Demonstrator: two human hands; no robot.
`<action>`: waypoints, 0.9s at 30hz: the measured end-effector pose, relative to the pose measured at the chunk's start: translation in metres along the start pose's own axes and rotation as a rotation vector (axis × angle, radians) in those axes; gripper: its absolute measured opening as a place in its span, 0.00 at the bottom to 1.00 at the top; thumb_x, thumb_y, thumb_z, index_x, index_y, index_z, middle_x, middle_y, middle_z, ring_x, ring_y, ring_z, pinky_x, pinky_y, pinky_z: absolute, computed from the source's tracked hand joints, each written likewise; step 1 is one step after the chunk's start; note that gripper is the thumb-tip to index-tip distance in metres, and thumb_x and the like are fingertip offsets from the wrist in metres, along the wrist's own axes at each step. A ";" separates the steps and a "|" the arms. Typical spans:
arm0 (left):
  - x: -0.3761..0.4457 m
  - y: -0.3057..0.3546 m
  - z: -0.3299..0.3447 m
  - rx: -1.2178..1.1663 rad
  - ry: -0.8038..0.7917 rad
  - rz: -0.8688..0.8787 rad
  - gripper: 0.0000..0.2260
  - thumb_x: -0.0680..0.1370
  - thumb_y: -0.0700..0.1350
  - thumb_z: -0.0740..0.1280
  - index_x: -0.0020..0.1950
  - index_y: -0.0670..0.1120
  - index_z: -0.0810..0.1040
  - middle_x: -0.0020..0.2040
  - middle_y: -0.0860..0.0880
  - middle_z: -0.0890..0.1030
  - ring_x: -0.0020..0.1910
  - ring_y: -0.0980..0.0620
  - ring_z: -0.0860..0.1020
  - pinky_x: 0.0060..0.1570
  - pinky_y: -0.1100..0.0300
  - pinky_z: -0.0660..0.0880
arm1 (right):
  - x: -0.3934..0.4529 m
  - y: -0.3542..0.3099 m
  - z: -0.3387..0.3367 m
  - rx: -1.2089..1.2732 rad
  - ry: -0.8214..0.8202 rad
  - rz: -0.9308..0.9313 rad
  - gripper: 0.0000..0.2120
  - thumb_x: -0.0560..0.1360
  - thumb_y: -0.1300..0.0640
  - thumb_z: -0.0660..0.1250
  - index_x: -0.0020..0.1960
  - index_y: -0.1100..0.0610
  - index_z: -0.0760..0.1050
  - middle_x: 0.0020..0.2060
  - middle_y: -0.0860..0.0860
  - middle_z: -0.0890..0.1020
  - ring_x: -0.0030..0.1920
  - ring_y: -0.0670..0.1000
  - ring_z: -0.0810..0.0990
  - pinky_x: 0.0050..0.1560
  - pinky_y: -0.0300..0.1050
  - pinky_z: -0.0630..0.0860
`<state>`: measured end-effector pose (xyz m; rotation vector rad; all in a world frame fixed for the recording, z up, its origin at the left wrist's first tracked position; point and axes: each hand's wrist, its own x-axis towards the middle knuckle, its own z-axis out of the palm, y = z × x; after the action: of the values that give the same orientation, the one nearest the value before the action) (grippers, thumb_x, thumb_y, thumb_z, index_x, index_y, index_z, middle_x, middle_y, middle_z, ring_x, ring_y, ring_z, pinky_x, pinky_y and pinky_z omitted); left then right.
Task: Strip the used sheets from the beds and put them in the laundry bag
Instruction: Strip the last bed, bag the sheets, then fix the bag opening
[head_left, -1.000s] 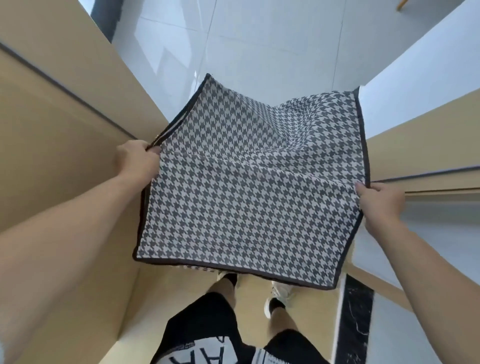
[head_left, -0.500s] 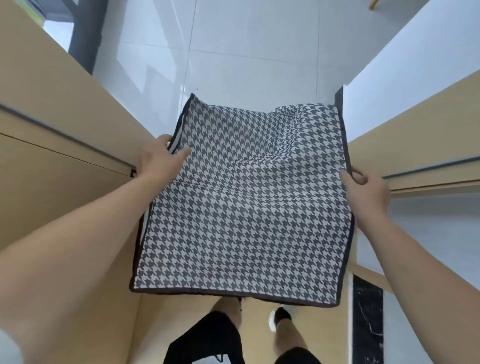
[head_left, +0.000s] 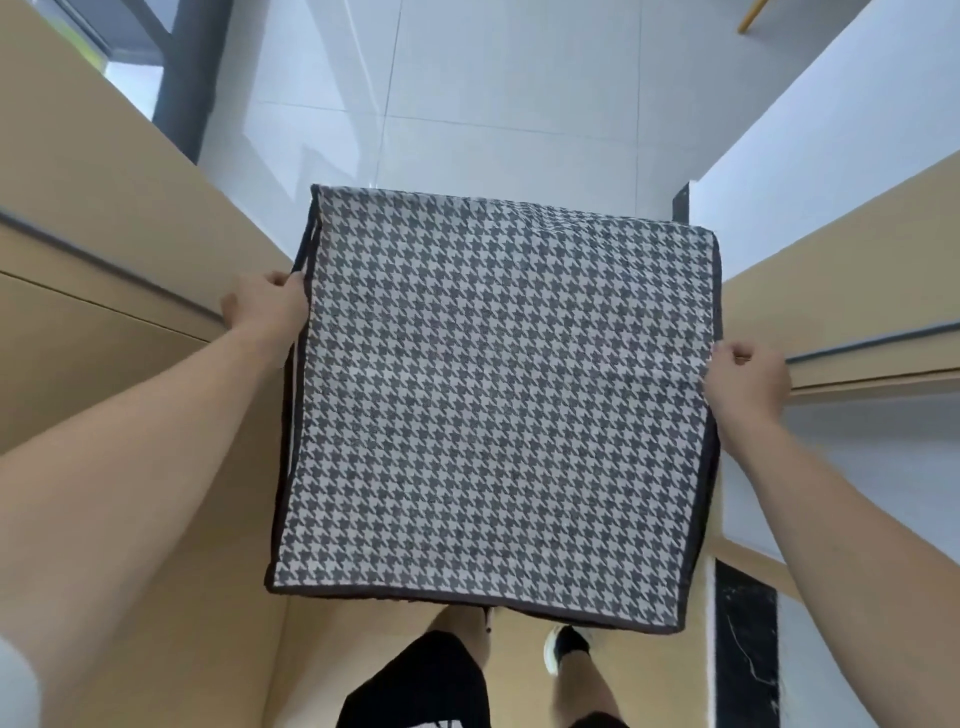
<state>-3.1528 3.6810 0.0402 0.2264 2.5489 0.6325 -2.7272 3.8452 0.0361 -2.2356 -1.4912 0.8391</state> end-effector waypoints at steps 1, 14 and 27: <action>-0.004 -0.008 0.000 -0.053 -0.035 0.000 0.18 0.78 0.61 0.63 0.55 0.50 0.84 0.57 0.42 0.84 0.61 0.39 0.79 0.64 0.48 0.76 | -0.006 0.003 -0.003 0.034 -0.016 0.005 0.09 0.82 0.50 0.66 0.51 0.56 0.76 0.46 0.53 0.81 0.49 0.59 0.79 0.52 0.51 0.74; -0.141 -0.146 0.012 0.104 -0.135 -0.187 0.14 0.83 0.54 0.66 0.57 0.44 0.79 0.50 0.45 0.80 0.47 0.43 0.77 0.46 0.53 0.73 | -0.115 0.126 -0.032 -0.179 -0.405 0.188 0.14 0.84 0.49 0.65 0.54 0.59 0.80 0.45 0.55 0.83 0.42 0.55 0.79 0.43 0.50 0.76; -0.157 -0.117 -0.007 0.255 -0.017 -0.083 0.15 0.82 0.53 0.69 0.51 0.40 0.84 0.49 0.39 0.84 0.48 0.40 0.79 0.47 0.53 0.76 | -0.067 0.099 -0.076 -0.119 -0.284 0.050 0.17 0.81 0.54 0.68 0.37 0.61 0.78 0.37 0.57 0.83 0.41 0.60 0.81 0.39 0.52 0.74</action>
<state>-3.0261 3.5329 0.0572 0.2098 2.6035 0.2716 -2.6260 3.7481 0.0591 -2.3241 -1.6527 1.1524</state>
